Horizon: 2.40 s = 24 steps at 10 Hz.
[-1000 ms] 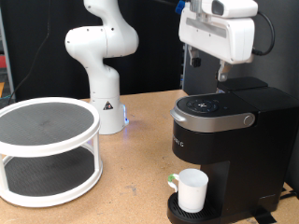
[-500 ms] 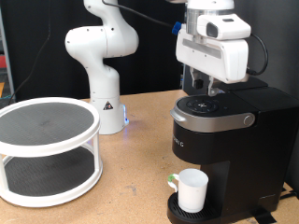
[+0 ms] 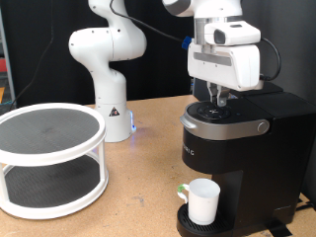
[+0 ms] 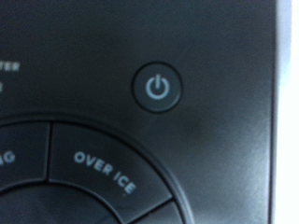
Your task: Make a cup of coffee with the keurig machine
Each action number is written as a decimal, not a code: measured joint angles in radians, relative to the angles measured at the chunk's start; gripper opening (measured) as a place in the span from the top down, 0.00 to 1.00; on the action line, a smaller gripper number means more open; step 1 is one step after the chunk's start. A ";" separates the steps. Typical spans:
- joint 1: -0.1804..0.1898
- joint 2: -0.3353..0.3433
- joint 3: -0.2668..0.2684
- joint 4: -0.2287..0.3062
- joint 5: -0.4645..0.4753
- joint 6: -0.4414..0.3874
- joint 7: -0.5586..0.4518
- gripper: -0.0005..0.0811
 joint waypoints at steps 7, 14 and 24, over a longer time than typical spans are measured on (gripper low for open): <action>-0.001 -0.021 -0.001 -0.058 -0.039 0.017 0.043 0.98; -0.001 0.015 -0.002 -0.009 -0.050 -0.062 0.056 0.98; -0.003 0.123 -0.011 0.155 -0.041 -0.276 0.011 0.98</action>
